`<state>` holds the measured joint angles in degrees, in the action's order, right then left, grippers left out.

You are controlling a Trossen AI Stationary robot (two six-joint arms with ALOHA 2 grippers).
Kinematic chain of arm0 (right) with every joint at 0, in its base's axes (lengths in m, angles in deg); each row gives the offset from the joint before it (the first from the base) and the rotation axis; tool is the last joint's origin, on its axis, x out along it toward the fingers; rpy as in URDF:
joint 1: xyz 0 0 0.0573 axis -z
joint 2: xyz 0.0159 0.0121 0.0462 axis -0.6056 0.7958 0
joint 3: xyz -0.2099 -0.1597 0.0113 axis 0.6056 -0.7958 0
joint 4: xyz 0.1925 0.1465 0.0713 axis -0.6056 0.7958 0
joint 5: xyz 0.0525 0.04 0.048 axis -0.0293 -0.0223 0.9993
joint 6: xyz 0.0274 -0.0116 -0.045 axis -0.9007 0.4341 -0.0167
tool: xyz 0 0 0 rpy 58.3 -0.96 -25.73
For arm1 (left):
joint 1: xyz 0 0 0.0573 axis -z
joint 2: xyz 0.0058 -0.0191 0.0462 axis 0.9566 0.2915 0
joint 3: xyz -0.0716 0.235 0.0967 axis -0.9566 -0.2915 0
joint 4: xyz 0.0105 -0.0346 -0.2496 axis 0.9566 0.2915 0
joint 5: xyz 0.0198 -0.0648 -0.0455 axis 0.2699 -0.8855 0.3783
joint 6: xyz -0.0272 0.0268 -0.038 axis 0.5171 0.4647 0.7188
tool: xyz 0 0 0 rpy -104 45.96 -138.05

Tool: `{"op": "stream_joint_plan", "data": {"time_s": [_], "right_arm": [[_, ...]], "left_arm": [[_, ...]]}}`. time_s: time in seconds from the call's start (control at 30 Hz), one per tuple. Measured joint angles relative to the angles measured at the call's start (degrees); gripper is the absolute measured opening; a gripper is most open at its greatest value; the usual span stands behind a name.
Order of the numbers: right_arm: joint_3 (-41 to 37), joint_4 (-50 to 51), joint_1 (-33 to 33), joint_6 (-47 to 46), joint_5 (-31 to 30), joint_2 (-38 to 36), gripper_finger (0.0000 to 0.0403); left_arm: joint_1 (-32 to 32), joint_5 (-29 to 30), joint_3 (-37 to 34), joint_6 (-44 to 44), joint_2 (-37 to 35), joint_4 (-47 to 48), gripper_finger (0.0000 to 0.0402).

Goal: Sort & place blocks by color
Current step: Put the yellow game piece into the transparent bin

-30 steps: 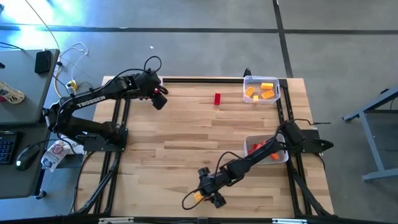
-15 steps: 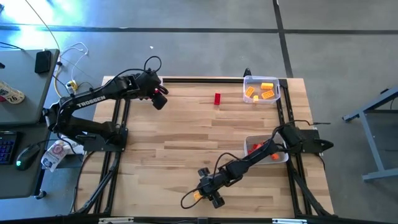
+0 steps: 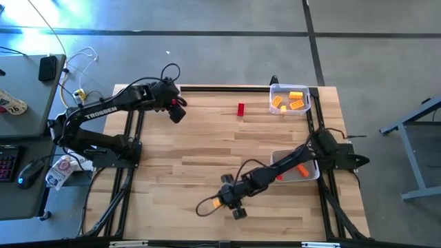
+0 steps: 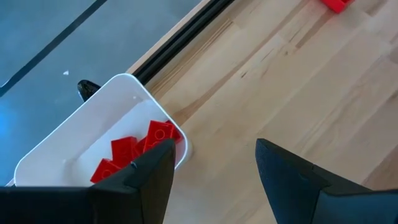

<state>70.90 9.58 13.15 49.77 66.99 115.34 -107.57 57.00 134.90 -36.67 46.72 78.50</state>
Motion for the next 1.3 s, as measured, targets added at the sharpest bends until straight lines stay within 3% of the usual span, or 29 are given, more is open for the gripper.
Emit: {"op": "stream_joint_plan", "data": {"time_s": [0.5, 0.9, 1.3], "right_arm": [[0.0, 16.9, 6.9, -5.2, -27.4, -10.0, 0.0112], [0.0, 32.8, 16.8, -11.6, -38.8, -18.9, 0.0112], [0.0, 45.5, 31.6, -15.1, -45.9, -25.0, 0.0112]], "left_arm": [[5.2, 0.2, 0.0, 0.0, 0.0, -0.5, 0.0207], [6.5, 0.2, 0.0, -1.5, 0.0, -4.2, 0.0207], [6.4, 0.0, 0.0, -1.5, 0.0, -18.4, 0.0207]]}}
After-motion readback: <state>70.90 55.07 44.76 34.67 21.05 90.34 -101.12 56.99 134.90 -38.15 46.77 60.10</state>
